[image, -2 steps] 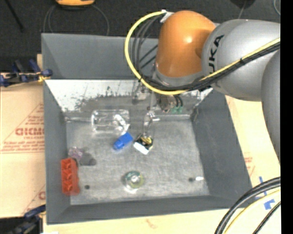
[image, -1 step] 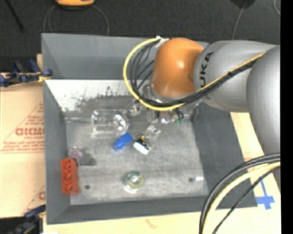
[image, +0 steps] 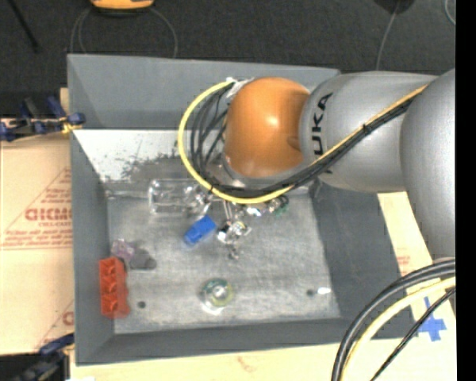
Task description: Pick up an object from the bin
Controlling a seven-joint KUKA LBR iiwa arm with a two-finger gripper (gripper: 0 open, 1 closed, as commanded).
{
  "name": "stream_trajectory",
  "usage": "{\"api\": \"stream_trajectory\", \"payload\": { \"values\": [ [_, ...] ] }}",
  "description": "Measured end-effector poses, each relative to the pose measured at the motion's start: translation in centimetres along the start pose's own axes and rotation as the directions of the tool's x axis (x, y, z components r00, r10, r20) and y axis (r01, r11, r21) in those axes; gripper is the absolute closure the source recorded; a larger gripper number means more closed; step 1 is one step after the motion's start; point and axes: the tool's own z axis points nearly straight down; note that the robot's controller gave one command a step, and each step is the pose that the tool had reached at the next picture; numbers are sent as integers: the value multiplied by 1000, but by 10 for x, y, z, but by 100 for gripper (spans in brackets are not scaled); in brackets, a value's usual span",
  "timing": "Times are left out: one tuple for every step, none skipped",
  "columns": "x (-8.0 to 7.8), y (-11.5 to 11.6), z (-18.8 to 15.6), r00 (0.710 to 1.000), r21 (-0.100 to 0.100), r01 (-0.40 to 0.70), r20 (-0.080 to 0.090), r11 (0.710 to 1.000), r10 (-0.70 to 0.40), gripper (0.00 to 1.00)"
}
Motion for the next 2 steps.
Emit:
{"api": "stream_trajectory", "payload": {
  "values": [
    [-5,5,53,1000,2,13,6,1000,-13,0],
    [-7,3,48,1000,6,11,11,1000,-11,100]
  ]
}}
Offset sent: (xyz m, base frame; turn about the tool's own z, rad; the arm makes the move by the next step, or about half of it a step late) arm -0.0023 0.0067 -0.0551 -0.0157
